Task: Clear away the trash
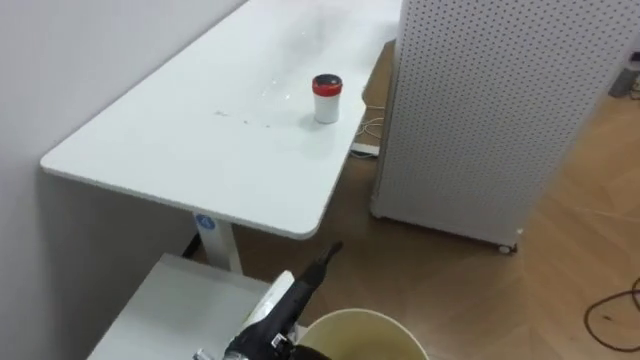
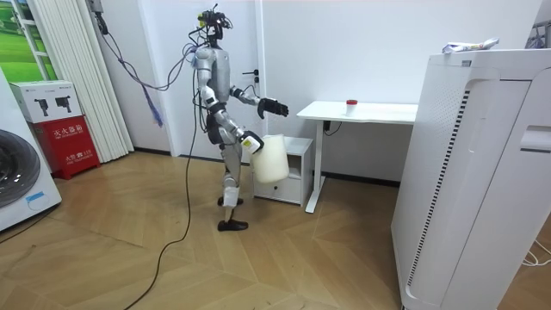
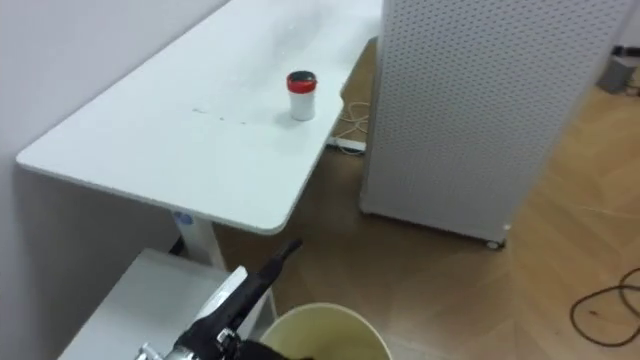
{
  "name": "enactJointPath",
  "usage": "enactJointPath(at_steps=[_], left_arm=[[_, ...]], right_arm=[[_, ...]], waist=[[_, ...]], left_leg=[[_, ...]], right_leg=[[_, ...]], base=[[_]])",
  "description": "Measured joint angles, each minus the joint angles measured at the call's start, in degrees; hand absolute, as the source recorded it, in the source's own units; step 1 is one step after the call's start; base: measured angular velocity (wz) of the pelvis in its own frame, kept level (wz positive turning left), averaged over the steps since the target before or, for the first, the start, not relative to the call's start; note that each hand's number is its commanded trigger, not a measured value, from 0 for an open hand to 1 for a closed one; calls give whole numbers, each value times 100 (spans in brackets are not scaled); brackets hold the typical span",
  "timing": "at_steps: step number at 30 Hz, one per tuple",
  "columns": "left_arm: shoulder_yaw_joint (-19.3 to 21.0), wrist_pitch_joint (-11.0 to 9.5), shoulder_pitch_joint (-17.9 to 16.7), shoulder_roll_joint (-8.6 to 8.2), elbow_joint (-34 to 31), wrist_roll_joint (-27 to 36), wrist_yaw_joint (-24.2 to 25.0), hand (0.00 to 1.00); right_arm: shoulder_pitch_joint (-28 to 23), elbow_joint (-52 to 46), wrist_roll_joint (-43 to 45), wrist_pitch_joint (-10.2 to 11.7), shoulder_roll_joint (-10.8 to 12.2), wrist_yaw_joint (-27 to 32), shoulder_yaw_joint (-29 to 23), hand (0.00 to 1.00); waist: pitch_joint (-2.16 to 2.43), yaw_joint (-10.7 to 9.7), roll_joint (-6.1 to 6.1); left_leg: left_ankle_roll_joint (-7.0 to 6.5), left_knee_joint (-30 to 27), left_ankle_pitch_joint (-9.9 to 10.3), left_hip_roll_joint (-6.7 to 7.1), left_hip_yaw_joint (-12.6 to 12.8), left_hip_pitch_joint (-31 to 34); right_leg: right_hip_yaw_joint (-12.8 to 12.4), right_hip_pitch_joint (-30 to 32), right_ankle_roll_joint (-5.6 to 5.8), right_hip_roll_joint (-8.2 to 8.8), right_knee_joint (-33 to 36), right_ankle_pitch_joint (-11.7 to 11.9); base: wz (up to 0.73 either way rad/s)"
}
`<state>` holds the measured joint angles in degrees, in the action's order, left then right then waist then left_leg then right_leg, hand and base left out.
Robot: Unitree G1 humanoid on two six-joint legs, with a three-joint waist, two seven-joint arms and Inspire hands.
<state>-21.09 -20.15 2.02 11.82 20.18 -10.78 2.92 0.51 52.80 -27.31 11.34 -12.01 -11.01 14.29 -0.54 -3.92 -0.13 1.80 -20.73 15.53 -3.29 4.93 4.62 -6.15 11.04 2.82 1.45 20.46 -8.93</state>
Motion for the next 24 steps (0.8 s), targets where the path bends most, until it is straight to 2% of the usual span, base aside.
enactJointPath(at_steps=[2, 3, 4, 5, 6, 7, 8, 9, 10, 11, 12, 13, 15, 16, 18, 21, 24], left_arm=[[82, -5, -2, 3, -1, 21, -5, 0], [97, -14, -2, 11, -2, 19, -17, 0], [132, -18, -3, 29, 1, 0, -26, 0], [218, -18, -2, 18, -2, -2, -27, 0], [277, -18, -5, 8, -4, 0, -28, 0], [367, -18, -5, -10, -18, 0, -73, 0], [453, -19, -6, -33, -89, -2, -126, 0], [494, -21, -4, -46, -126, 0, -135, 0], [529, -25, -6, -88, -169, 47, -185, 0], [529, -27, -6, -106, -271, 127, -232, 0], [532, -28, -7, -104, -333, 132, -254, 0], [534, -38, -6, -101, -399, 122, -278, 0], [526, -37, -14, -89, -496, 119, -279, 0], [529, -39, -16, -78, -531, 119, -295, 0], [529, -39, -17, -27, -538, 121, -460, 0], [543, -38, -64, 1, -573, 121, -699, 0], [715, -64, -275, -4, -895, 120, -1024, 0]], right_arm=[[-16, 5, 54, 1, -16, 3, -12, 100], [-18, 6, 60, 0, -21, 3, -3, 100], [-19, 5, 74, 0, -22, 3, 7, 100], [-11, 5, 85, 0, -17, 2, 9, 100], [-9, 4, 86, 0, -13, 1, 8, 100], [-10, 4, 86, 0, -9, -16, 6, 100], [-9, 1, 86, 0, 1, -41, 3, 100], [-13, 1, 86, 0, 3, -46, 3, 100], [-45, 2, 93, 0, -12, -45, 6, 100], [-47, 2, 142, 1, -39, -45, 7, 100], [-43, 2, 162, 3, -43, -45, 8, 100], [-42, -12, 198, 5, -39, -46, 19, 100], [-43, -59, 204, 4, -44, -42, 25, 100], [-43, -91, 204, 4, -44, -43, 32, 100], [-75, -132, 192, 4, -25, -67, 129, 100], [-127, -161, 203, 4, -25, -77, 126, 100], [-127, -180, 306, 8, -26, -49, 45, 100]], waist=[[2, 92, 12], [0, 135, 14], [-3, 230, 20], [-13, 286, 43], [-15, 300, 53], [-6, 291, 71], [-18, 317, 101], [-34, 322, 125], [-44, 354, 151], [-38, 444, 96], [-44, 478, 57], [-42, 546, 5], [-37, 516, -6], [-33, 531, 2], [-25, 515, -28], [-22, 507, -48], [-16, 492, -58]], left_leg=[[-70, 12, 43, -10, 290, -73], [-88, 23, 53, -10, 391, -104], [-125, 43, 86, -12, 603, -171], [-171, 45, 120, -11, 785, -198], [-195, 68, 138, -12, 856, -198], [-238, 91, 156, -22, 1024, -203], [-299, 110, 166, -128, 1258, -210], [-325, 111, 181, -185, 1398, -229], [-322, 188, 175, -235, 1633, -320], [-318, 276, 147, -203, 1883, -383], [-319, 292, 145, -171, 1970, -396], [-316, 283, 150, -94, 1990, -371], [-321, 245, 145, -20, 1865, -295], [-327, 242, 142, 19, 1601, -253], [-326, 245, 141, 4, 1364, -273], [-325, 293, 140, -2, 1286, -389], [-322, 329, 138, -8, 1276, -440]], right_leg=[[-133, 66, 56, -25, -71, 159], [-130, 97, 65, -23, -71, 208], [-86, 151, 71, -10, -71, 305], [166, 213, 49, 49, -92, 453], [309, 238, 25, 70, -127, 534], [579, 260, -11, 121, -278, 722], [859, 260, -67, 143, -352, 849], [1049, 274, -173, 147, -176, 767], [1472, 271, -251, 236, 427, 376], [1714, 247, -235, 341, 827, 36], [1755, 235, -224, 391, 917, -91], [1757, 199, -230, 425, 803, -211], [1724, 207, -248, 354, 559, -216], [1709, 192, -307, 314, 406, -182], [1713, 80, -318, 232, 204, -87], [1732, -62, -309, 202, 110, -78], [1736, -111, -309, 187, 80, -78]], base=[[-72], [-91], [-104], [-106], [-98], [-87], [-79], [-69], [-72], [-80], [-71], [-37], [-21], [-29], [-16], [0], [0]])
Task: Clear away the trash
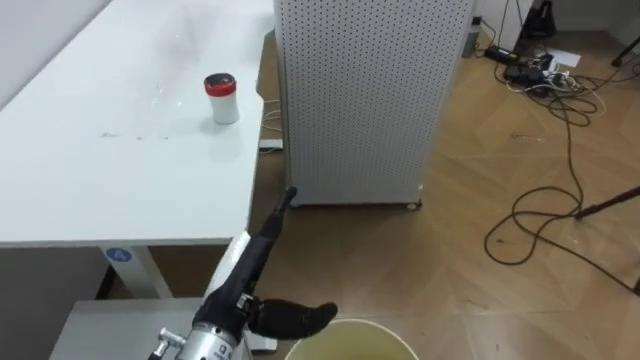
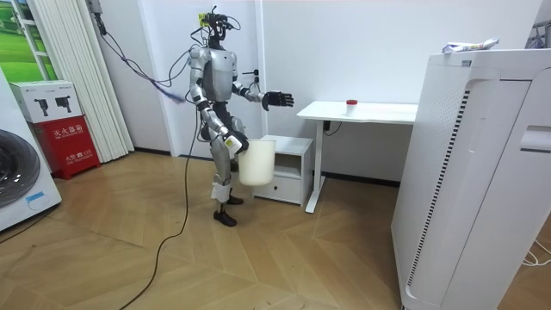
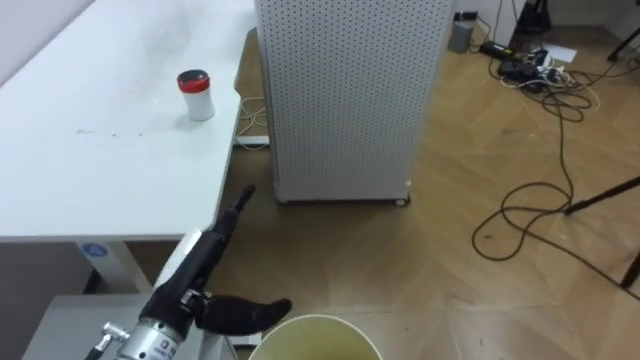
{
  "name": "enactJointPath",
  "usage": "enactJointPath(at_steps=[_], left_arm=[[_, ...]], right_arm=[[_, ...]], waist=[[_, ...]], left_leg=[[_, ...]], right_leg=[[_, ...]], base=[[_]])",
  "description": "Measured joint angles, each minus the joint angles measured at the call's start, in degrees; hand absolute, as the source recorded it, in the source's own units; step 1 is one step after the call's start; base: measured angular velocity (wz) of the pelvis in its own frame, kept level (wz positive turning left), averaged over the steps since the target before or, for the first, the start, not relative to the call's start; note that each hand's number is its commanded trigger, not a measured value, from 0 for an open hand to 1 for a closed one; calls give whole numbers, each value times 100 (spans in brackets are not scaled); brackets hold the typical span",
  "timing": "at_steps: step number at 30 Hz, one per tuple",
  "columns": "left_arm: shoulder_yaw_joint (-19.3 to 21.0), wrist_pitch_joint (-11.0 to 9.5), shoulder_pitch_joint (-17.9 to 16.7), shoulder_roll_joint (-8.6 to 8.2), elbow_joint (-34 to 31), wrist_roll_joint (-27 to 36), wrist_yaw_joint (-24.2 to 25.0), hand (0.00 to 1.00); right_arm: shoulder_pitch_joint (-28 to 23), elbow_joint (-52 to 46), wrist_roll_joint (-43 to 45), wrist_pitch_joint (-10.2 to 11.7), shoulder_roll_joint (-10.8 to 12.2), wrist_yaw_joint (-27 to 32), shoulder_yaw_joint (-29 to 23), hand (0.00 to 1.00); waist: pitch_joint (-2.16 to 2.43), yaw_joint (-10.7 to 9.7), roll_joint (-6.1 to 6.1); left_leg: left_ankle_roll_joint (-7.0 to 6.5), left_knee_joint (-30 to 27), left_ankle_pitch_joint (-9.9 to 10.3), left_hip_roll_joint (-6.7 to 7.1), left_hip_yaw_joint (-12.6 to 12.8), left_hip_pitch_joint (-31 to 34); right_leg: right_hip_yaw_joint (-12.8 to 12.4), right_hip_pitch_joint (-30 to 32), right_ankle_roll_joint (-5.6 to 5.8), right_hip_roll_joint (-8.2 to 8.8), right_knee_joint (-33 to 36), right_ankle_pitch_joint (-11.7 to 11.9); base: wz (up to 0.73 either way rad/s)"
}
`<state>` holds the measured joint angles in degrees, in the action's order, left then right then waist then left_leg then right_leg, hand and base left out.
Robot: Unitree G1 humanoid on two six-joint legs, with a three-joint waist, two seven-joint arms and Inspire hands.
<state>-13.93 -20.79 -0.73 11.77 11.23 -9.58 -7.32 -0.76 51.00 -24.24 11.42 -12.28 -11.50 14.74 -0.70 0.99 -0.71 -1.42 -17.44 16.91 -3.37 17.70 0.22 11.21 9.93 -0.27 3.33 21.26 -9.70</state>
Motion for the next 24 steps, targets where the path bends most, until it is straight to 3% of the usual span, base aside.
enactJointPath(at_steps=[9, 14, 20, 24], left_arm=[[713, -48, -439, -32, -301, -13, -763, 0], [1130, -149, -500, -46, -306, -9, -1478, 0], [1196, -188, -561, -46, -314, -10, -2001, 0], [1205, -199, -560, -38, -329, 0, -2096, 0]], right_arm=[[-216, -493, 109, 11, -24, 53, -125, 100], [-352, -474, 111, 11, -49, 92, -317, 100], [-382, -413, 238, -27, -40, 73, -337, 100], [-451, -445, 262, -38, -41, 73, -336, 100]], waist=[[7, 173, 3], [23, 262, 34], [27, 311, 37], [26, 377, 33]], left_leg=[[50, 92, -28, -11, -156, -166], [64, 117, -36, 12, -423, -218], [95, 194, -54, 21, -446, -304], [120, 150, -45, -1, -438, -302]], right_leg=[[-135, -42, -40, -122, -65, 29], [-171, -87, -72, -159, -70, 49], [-173, -92, -101, -170, -43, 47], [-149, -73, -143, -179, 60, 10]], base=[[-11], [-7], [-2], [-3]])
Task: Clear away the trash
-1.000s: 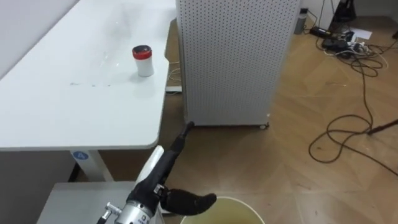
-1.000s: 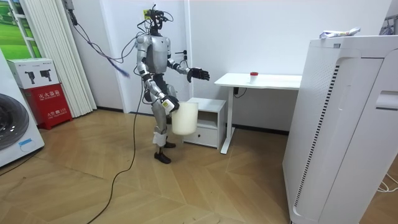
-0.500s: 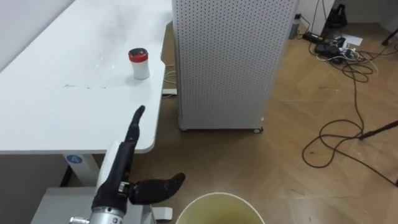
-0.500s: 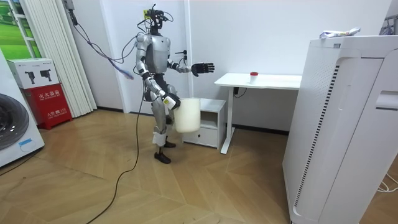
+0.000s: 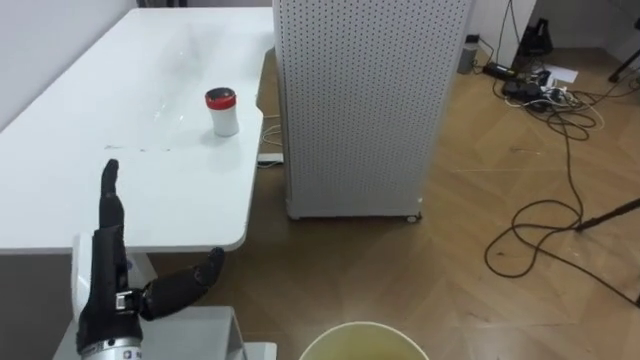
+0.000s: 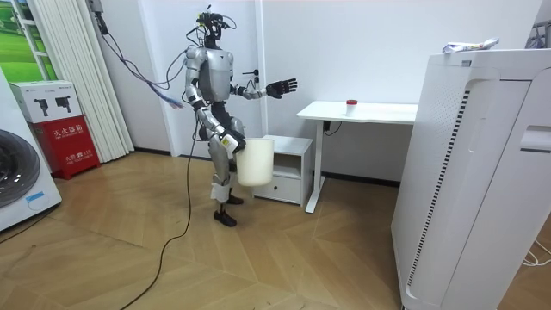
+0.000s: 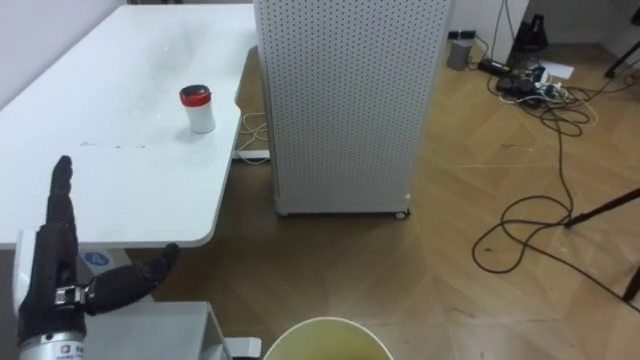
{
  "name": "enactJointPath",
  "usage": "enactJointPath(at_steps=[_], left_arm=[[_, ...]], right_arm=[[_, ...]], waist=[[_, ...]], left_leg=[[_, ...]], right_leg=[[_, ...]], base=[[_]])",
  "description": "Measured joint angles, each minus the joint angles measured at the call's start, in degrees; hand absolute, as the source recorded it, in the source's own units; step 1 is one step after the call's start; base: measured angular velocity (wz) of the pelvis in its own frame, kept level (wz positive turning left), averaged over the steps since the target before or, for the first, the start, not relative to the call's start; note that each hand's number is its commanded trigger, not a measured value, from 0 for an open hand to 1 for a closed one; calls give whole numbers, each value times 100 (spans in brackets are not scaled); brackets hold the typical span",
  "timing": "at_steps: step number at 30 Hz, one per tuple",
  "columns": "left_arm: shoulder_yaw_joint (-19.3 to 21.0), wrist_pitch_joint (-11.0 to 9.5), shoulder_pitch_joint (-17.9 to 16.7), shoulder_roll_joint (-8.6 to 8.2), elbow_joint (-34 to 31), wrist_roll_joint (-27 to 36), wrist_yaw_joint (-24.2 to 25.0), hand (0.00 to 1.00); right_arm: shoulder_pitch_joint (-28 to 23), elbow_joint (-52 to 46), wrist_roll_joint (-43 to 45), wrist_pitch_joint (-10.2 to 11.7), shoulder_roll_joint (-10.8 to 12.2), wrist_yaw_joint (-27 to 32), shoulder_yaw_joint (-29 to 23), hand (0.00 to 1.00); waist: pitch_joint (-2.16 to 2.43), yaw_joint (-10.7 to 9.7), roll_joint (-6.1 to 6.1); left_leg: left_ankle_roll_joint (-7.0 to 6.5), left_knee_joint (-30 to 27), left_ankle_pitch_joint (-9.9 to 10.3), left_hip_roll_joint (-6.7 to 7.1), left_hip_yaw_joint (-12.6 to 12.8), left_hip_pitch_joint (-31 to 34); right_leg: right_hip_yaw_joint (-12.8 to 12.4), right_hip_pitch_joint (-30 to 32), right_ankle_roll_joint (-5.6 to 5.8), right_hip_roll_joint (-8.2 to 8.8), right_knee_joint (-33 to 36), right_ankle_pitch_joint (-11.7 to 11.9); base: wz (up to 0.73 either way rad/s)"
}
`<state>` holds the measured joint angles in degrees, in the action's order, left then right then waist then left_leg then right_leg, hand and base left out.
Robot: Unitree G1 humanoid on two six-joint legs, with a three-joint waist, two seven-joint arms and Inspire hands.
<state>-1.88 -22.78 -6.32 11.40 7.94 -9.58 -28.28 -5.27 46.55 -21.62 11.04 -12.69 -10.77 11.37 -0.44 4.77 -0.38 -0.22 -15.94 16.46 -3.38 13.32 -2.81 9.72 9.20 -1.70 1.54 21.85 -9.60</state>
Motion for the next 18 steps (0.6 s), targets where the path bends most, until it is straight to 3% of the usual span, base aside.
enactJointPath(at_steps=[3, 6, 7, 8, 9, 10, 11, 12, 14, 15, 16, 17, 18], left_arm=[[-4, 0, -66, -2, 4, 1, -19, 0], [-12, -2, -100, 0, 14, 40, -18, 0], [-34, -13, -93, 1, 19, 129, -18, 0], [-68, -76, -50, -6, 108, 244, -18, 0], [-140, -136, -25, -16, 271, 346, -23, 0], [-192, -135, -15, -19, 304, 375, -21, 0], [-318, -139, -12, -26, 303, 410, -20, 0], [-364, -140, -13, -37, 304, 422, -20, 0], [-380, -182, -15, -63, 439, 438, -17, 0], [-378, -183, -16, -69, 492, 437, -19, 0], [-382, -183, -21, -89, 585, 434, -13, 0], [-367, -182, -45, -113, 614, 439, 9, 0], [-354, -183, -60, -126, 612, 440, 30, 0]], right_arm=[[-18, -13, 51, -21, 1, -9, 38, 100], [-21, -19, 66, -20, 5, -14, 85, 100], [-19, -23, 70, -20, 11, -1, 87, 100], [-18, -40, 73, -21, 15, 26, 88, 100], [-20, -51, 67, -21, 28, 67, 86, 100], [-17, -66, 66, -21, 28, 101, 71, 100], [-7, -82, 66, -22, 45, 161, 57, 100], [-2, -82, 66, -22, 41, 191, 57, 100], [13, -35, 63, -24, -3, 267, 60, 100], [12, -25, 63, -26, -6, 273, 82, 100], [-6, -15, 63, -51, -8, 286, 152, 100], [-29, -16, 63, -76, 16, 295, 243, 100], [-30, -16, 63, -98, 29, 294, 302, 100]], waist=[[-5, 67, -15], [-33, 120, 3], [-61, 62, 53], [-102, -41, 28], [-117, -87, 8], [-116, -117, 3], [-129, -115, -18], [-133, -98, -26], [-134, 57, -29], [-118, 91, -2], [-67, 205, 91], [-45, 308, 124], [-45, 334, 125]], left_leg=[[64, -418, 60, -40, -57, 23], [76, -1194, 72, -47, -484, 203], [79, -1654, 72, -81, -647, 412], [133, -2099, 29, -91, -742, 666], [213, -2298, 25, -21, -905, 923], [200, -2270, 31, 59, -980, 1103], [178, -2174, 6, 228, -1047, 1552], [195, -2035, -24, 285, -1050, 1747], [181, -1040, -562, 517, -1064, 2264], [175, -736, -723, 518, -1127, 2334], [167, -188, -943, 516, -1300, 2382], [132, 124, -1111, 517, -1508, 2362], [123, 100, -1302, 512, -1539, 2361]], right_leg=[[116, -20, -82, 33, 205, -125], [143, -177, -204, 93, 311, -308], [139, -241, -236, 44, 328, -372], [128, -251, -295, 23, 416, -461], [58, -254, -296, 8, 450, -542], [4, -225, -284, 4, 466, -574], [-119, -156, -292, 4, 495, -590], [-211, -130, -292, 4, 502, -590], [-365, -130, -288, -8, 499, -616], [-359, -134, -280, -27, 508, -647], [-381, -144, -269, -102, 555, -742], [-368, -172, -245, -111, 723, -912], [-348, -198, -213, -98, 805, -1014]], base=[[-22], [-24], [24], [39], [39], [44], [30], [16], [-13], [-26], [-39], [-44], [-38]])
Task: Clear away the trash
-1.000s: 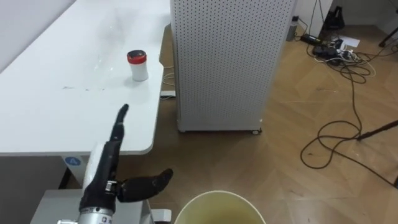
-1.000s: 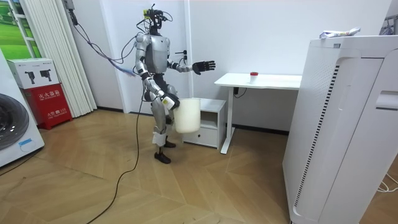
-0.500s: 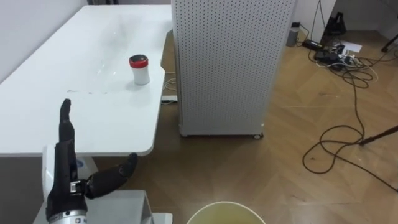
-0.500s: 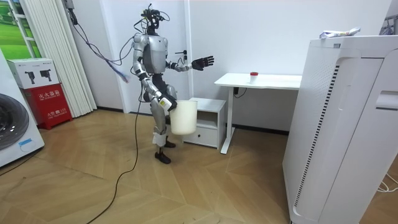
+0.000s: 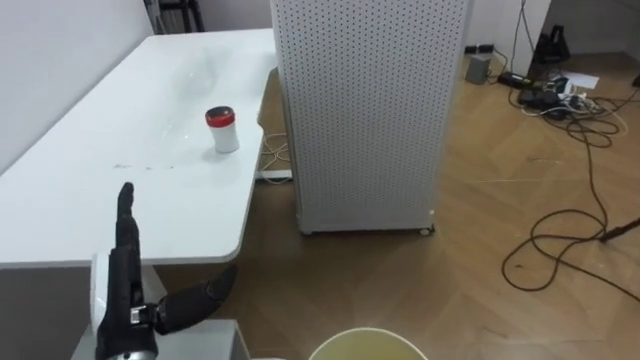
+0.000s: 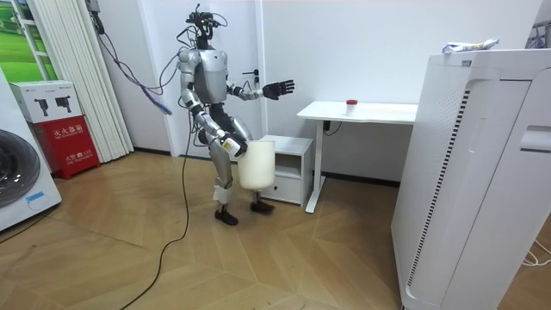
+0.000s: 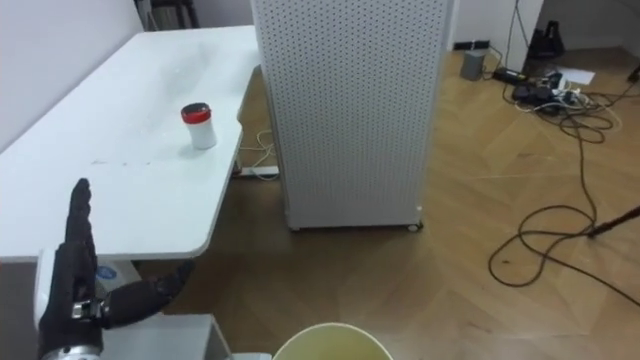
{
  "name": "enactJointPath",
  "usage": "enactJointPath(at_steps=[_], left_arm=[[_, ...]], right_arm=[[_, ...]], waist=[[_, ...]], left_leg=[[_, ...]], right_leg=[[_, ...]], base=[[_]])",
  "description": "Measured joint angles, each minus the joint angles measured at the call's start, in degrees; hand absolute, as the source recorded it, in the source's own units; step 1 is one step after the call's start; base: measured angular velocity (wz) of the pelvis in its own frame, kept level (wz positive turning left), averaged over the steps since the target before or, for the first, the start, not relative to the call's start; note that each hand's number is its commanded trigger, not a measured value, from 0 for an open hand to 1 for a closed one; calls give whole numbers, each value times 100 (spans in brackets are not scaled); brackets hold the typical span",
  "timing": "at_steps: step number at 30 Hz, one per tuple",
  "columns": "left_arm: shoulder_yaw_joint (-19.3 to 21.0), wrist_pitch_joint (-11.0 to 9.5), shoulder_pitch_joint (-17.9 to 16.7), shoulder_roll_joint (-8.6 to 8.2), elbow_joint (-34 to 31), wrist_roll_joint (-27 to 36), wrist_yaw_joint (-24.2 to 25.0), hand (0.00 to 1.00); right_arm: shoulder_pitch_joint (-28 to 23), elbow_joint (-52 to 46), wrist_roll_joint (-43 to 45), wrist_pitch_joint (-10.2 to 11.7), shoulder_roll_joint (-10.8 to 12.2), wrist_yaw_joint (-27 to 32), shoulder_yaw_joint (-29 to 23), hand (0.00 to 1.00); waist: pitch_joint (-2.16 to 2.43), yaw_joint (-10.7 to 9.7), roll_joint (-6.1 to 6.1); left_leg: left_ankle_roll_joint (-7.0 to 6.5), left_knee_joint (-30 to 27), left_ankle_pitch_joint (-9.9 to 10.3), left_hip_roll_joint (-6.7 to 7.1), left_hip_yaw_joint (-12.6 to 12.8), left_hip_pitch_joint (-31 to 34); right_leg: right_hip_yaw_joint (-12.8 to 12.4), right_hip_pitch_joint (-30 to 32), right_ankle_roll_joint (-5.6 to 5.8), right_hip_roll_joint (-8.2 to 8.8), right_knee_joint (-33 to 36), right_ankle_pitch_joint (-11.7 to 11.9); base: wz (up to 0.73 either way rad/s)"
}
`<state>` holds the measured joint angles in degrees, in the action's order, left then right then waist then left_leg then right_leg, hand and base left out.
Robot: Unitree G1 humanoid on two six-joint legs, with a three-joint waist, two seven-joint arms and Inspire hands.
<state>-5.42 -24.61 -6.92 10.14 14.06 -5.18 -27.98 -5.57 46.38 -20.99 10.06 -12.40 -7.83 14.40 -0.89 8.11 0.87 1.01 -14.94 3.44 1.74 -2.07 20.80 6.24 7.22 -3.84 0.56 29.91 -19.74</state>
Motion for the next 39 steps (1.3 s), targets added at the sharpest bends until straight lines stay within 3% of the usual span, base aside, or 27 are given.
enactJointPath(at_steps=[1, 2, 4, 6, 7, 8, 9, 10, 12, 14, 16, 18, 19, 21, 22, 23, 24, 25, 26, 29, 32, 36, 39], left_arm=[[3, 0, -6, -17, -1, 20, 67, 0], [-6, 0, -3, -16, 0, 103, 154, 0], [-13, 4, -3, -19, -1, 119, 270, 0], [-16, 4, -1, -19, -23, 108, 362, 0], [-13, 3, -1, -11, -52, 104, 396, 0], [-20, 3, 36, 16, -69, 107, 409, 0], [-17, 3, 73, 22, -69, 115, 416, 0], [9, 3, 103, 21, -69, 112, 421, 0], [15, 2, 102, 33, -90, 111, 428, 0], [78, 0, 103, 47, -92, 102, 349, 0], [100, 0, 120, 76, -95, 83, 309, 0], [113, 1, 150, 83, -96, 66, 268, 0], [109, 1, 191, 82, -96, 66, 205, 0], [91, 0, 249, 92, -96, 103, 174, 0], [89, 0, 250, 92, -97, 122, 167, 0], [88, 0, 250, 94, -97, 122, 147, 0], [81, 3, 244, 87, -93, 122, 137, 0], [62, 4, 234, 82, -94, 120, 137, 0], [61, 4, 235, 86, -97, 117, 133, 0], [85, 30, 231, 97, -127, 112, 59, 0], [83, 86, 226, 97, -320, 112, 35, 0], [85, 87, 235, 102, -405, 109, -43, 0], [84, 138, 236, 107, -403, 109, -41, 0]], right_arm=[[3, -4, 0, -38, 30, -51, 44, 100], [58, -11, -5, -86, 40, -72, 72, 100], [96, -9, -79, -136, 42, -85, 71, 100], [65, -7, -108, -143, 31, -81, 70, 100], [62, -8, -113, -155, 21, -61, 72, 100], [67, -31, -112, -171, 24, -51, 74, 100], [90, -45, -113, -174, 21, -51, 74, 100], [182, -62, -112, -183, 27, -48, 66, 100], [164, -251, -137, -190, 37, -42, 76, 100], [202, -357, -148, -190, 152, -18, 79, 100], [201, -522, -156, -163, 164, 18, 92, 100], [203, -571, -175, -143, 153, 10, 97, 100], [201, -615, -236, -144, 126, 6, 110, 100], [195, -640, -291, -144, 92, 24, 112, 100], [173, -652, -274, -144, 43, 35, 116, 100], [153, -653, -234, -144, -14, 68, 116, 100], [138, -638, -206, -144, -44, 87, 115, 100], [54, -632, -146, -144, -81, 143, 115, 100], [0, -636, -90, -144, -121, 192, 117, 100], [-16, -636, -88, -144, -188, 186, 163, 100], [-14, -650, -121, -144, -206, 180, 169, 100], [-12, -651, -115, -144, -204, 179, 173, 100], [-7, -649, -118, -144, -186, 181, 186, 100]], waist=[[20, 44, 17], [19, 100, -11], [-9, 115, -137], [7, 139, -245], [18, 213, -293], [52, 242, -365], [57, 275, -393], [53, 300, -397], [32, 315, -319], [-2, 315, -255], [-49, 288, -166], [-51, 263, -144], [-65, 214, -120], [-77, 92, -93], [-69, 12, -94], [-69, -60, -95], [-63, -110, -71], [-14, -198, -31], [20, -155, -8], [31, -74, 9], [31, -103, 8], [39, -168, 10], [24, -214, -35]], left_leg=[[-50, -184, -268, 1, 27, 16], [-99, -357, -387, 31, 72, 55], [-146, -594, -385, 135, 156, 80], [-377, -948, -226, 220, 300, 96], [-569, -1221, -33, 301, 369, 92], [-631, -1450, 233, 438, 386, 84], [-682, -1564, 347, 510, 402, 84], [-738, -1772, 570, 575, 485, 56], [-819, -2096, 864, 620, 506, -41], [-854, -2180, 1181, 628, 443, -291], [-854, -2163, 1345, 634, 257, -462], [-850, -2029, 1388, 615, 144, -590], [-851, -1932, 1395, 577, 76, -682], [-824, -1744, 1408, 565, -135, -853], [-787, -1610, 1427, 558, -242, -999], [-733, -1504, 1463, 551, -361, -1151], [-703, -1463, 1493, 536, -463, -1236], [-624, -1379, 1541, 454, -574, -1406], [-553, -1247, 1547, 340, -593, -1567], [-349, -953, 1458, 71, -565, -1766], [-228, -773, 1412, -99, -487, -1897], [-172, -450, 1376, -189, -435, -2168], [-154, -590, 1366, -205, -181, -2129]], right_leg=[[128, -59, 92, 100, 132, -184], [207, -92, 228, 208, 239, -342], [324, -248, 361, 390, 296, -508], [402, -451, 464, 549, 291, -715], [449, -628, 539, 660, 289, -826], [522, -771, 591, 810, 347, -902], [518, -788, 628, 885, 509, -951], [509, -635, 714, 1045, 1195, -928], [474, -322, 773, 1257, 2223, -509], [485, -95, 743, 1341, 2968, 274], [468, 78, 717, 1325, 3308, 773], [452, 445, 683, 1295, 3342, 360], [373, 764, 652, 1185, 3046, 113], [169, 1083, 664, 944, 2128, 6], [-31, 1170, 661, 815, 1313, 39], [-174, 1144, 625, 686, 434, 255], [-190, 1110, 628, 621, 226, 578], [-143, 923, 549, 540, -13, 966], [-69, 743, 474, 435, -155, 962], [4, 418, 350, 211, -545, 1014], [-52, 131, 317, 64, -907, 1034], [-21, -196, 315, 0, -1266, 1035], [-42, -406, 319, 42, -1473, 1038]], base=[[-24], [-19], [8], [28], [25], [23], [15], [13], [15], [7], [9], [16], [40], [49], [47], [51], [70], [56], [36], [3], [15], [17], [33]])
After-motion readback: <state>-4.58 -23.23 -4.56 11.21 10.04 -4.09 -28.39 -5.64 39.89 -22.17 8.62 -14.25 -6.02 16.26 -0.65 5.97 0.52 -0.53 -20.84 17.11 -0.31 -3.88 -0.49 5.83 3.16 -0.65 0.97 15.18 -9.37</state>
